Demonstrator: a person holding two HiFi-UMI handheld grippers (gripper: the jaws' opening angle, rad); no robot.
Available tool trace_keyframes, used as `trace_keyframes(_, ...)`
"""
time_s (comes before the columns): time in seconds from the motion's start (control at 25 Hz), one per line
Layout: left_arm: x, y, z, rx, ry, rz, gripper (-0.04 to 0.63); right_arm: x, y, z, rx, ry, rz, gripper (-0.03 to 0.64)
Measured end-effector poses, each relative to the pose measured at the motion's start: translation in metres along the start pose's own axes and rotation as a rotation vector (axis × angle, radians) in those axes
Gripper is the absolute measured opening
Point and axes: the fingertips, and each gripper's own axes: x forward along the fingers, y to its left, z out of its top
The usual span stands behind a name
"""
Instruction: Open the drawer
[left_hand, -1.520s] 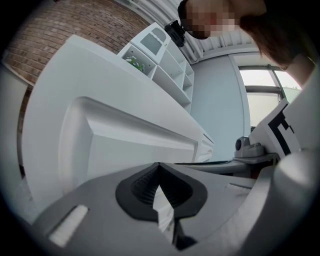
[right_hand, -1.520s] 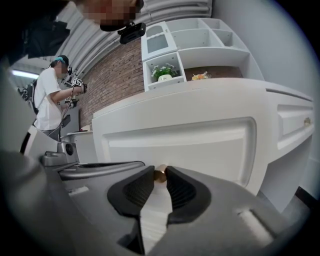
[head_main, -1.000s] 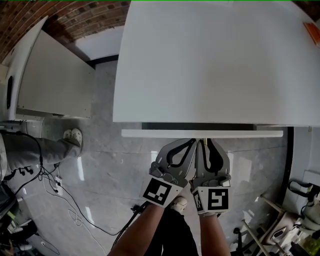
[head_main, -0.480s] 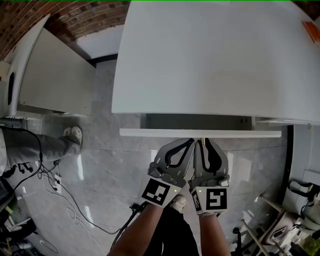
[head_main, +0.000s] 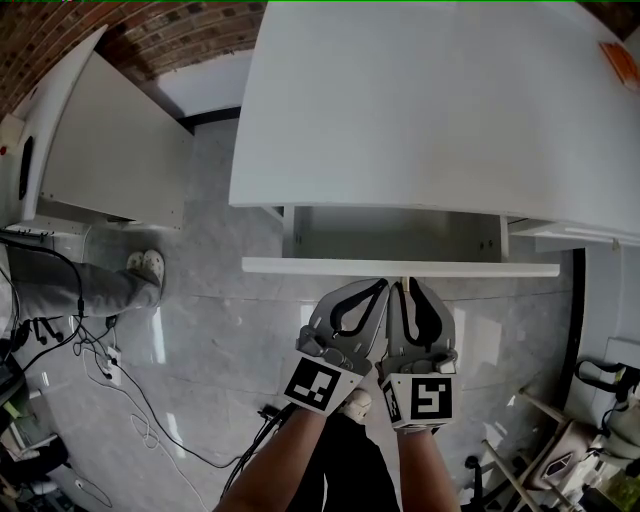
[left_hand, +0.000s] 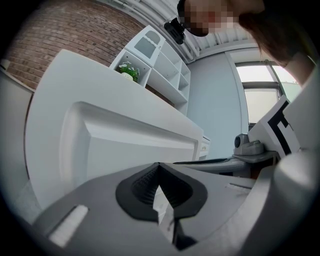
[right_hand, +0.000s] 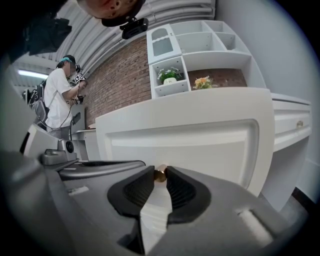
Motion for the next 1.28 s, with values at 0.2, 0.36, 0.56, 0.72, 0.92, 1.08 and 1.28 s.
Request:
trace_keyframes(0.2,-0.009,-0.008,-0.004,-0.009,-0.009,0.0,-0.012,-0.011,0.004,-0.004,-0.003,0.002,-0.002,0.074)
trace_keyframes(0.36,-0.016,-0.016,-0.007,-0.001,-0.005,-0.001,-0.012,-0.022,0.007,-0.007,-0.009,0.007,0.002,0.074)
trace_keyframes(0.56,-0.026,-0.024,-0.01,-0.005,-0.007,0.003,-0.012,-0.034,0.011,-0.011,-0.012,0.008,0.004,0.074)
trace_keyframes(0.72,-0.035,-0.032,-0.013,-0.006,-0.005,0.006,-0.012,-0.045,0.015,-0.015,-0.013,0.009,0.008,0.074)
trace_keyframes(0.92,-0.045,-0.042,-0.016,-0.018,-0.015,0.011,-0.012,-0.058,0.019,-0.018,-0.021,0.015,0.01,0.074)
trace_keyframes(1.08,-0.054,-0.049,-0.02,-0.011,-0.01,0.013,-0.012,-0.069,0.023,-0.022,-0.025,0.012,0.018,0.074)
trace_keyframes(1.28,-0.063,-0.058,-0.022,-0.003,-0.013,0.015,-0.012,-0.08,0.027,-0.025,-0.027,0.011,0.024,0.074)
